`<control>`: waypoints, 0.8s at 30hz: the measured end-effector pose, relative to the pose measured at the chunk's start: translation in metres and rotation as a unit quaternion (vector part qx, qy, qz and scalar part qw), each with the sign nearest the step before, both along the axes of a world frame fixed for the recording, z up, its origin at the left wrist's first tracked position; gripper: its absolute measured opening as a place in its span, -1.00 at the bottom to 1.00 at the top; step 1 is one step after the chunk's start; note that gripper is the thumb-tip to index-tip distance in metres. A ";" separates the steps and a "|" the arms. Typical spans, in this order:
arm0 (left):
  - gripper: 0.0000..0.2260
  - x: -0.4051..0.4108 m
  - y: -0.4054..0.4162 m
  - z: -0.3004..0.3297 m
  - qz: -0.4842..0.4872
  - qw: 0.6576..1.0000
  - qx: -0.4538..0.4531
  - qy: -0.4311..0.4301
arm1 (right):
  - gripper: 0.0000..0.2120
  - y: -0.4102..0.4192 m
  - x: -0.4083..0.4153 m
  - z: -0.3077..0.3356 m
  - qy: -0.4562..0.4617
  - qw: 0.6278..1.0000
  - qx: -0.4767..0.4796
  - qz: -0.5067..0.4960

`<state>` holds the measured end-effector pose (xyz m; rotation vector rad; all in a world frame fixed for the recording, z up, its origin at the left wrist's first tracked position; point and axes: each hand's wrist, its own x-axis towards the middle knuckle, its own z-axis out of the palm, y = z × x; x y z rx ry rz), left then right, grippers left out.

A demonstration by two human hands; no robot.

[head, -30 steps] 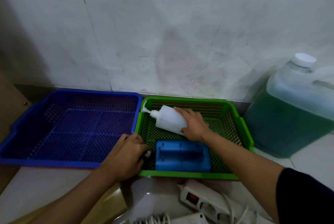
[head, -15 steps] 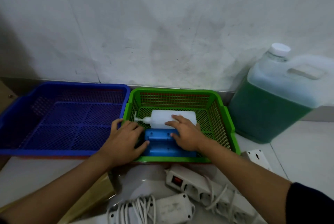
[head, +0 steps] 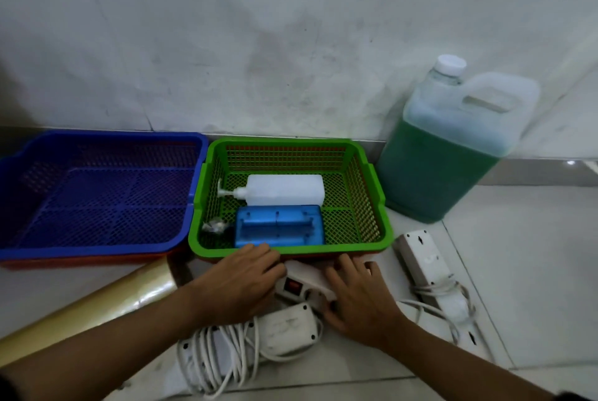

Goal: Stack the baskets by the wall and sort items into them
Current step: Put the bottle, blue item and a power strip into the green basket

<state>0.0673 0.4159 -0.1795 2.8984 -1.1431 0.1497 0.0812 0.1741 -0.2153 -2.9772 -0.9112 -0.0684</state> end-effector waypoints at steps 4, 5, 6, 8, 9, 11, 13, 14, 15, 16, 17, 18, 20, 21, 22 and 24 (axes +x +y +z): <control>-0.89 0.002 -0.003 0.000 0.006 0.999 -0.020 0.041 | -0.43 0.000 -0.005 -0.001 0.058 0.994 -0.043 -0.079; -0.88 0.002 -0.003 0.002 0.008 0.999 -0.025 0.044 | -0.38 -0.002 -0.003 0.001 0.063 0.995 -0.037 -0.068; -0.87 0.003 -0.003 0.003 0.009 0.998 -0.031 0.047 | -0.33 -0.003 -0.002 0.003 0.059 0.996 -0.018 -0.060; -0.84 0.003 -0.002 0.004 0.019 0.997 -0.037 0.060 | -0.32 -0.006 -0.003 0.006 0.033 0.998 0.002 -0.044; -0.81 0.003 -0.001 0.004 0.025 0.997 -0.040 0.069 | -0.36 -0.005 -0.005 0.010 0.019 0.999 -0.001 -0.042; -0.73 0.004 -0.002 0.008 0.036 0.993 -0.061 0.095 | -0.43 -0.003 -0.009 0.016 0.007 0.999 -0.007 -0.039; -0.64 0.005 -0.006 0.013 0.045 0.987 -0.095 0.121 | -0.43 -0.006 -0.012 0.020 -0.016 1.000 -0.001 -0.024; -0.58 0.005 -0.009 0.015 0.045 0.987 -0.101 0.119 | -0.43 -0.009 -0.014 0.024 -0.034 0.999 -0.004 -0.016; -0.53 0.006 -0.012 0.017 0.040 0.989 -0.101 0.100 | -0.43 -0.012 -0.015 0.027 -0.051 0.999 -0.009 -0.007; -0.49 0.006 -0.016 0.019 0.036 0.991 -0.096 0.083 | -0.43 -0.015 -0.015 0.031 -0.062 0.998 -0.008 -0.002; -0.46 0.006 -0.021 0.021 0.035 0.992 -0.091 0.080 | -0.42 -0.017 -0.016 0.035 -0.077 0.997 0.001 0.003; -0.44 0.007 -0.024 0.022 0.035 0.992 -0.086 0.084 | -0.42 -0.016 -0.017 0.040 -0.080 0.997 0.016 0.000; -0.46 0.011 -0.030 0.023 0.030 0.993 -0.080 0.076 | -0.42 -0.012 -0.016 0.051 -0.088 0.995 0.038 0.003; -0.51 0.013 -0.031 0.025 0.032 0.995 -0.078 0.061 | -0.42 -0.009 -0.014 0.057 -0.095 0.994 0.044 0.011; -0.57 0.017 -0.031 0.027 0.037 0.995 -0.083 0.038 | -0.42 -0.006 -0.011 0.064 -0.098 0.994 0.043 0.016; -0.64 0.026 -0.024 0.032 0.048 0.993 -0.107 0.005 | -0.41 0.000 -0.002 0.077 -0.115 0.993 0.034 0.015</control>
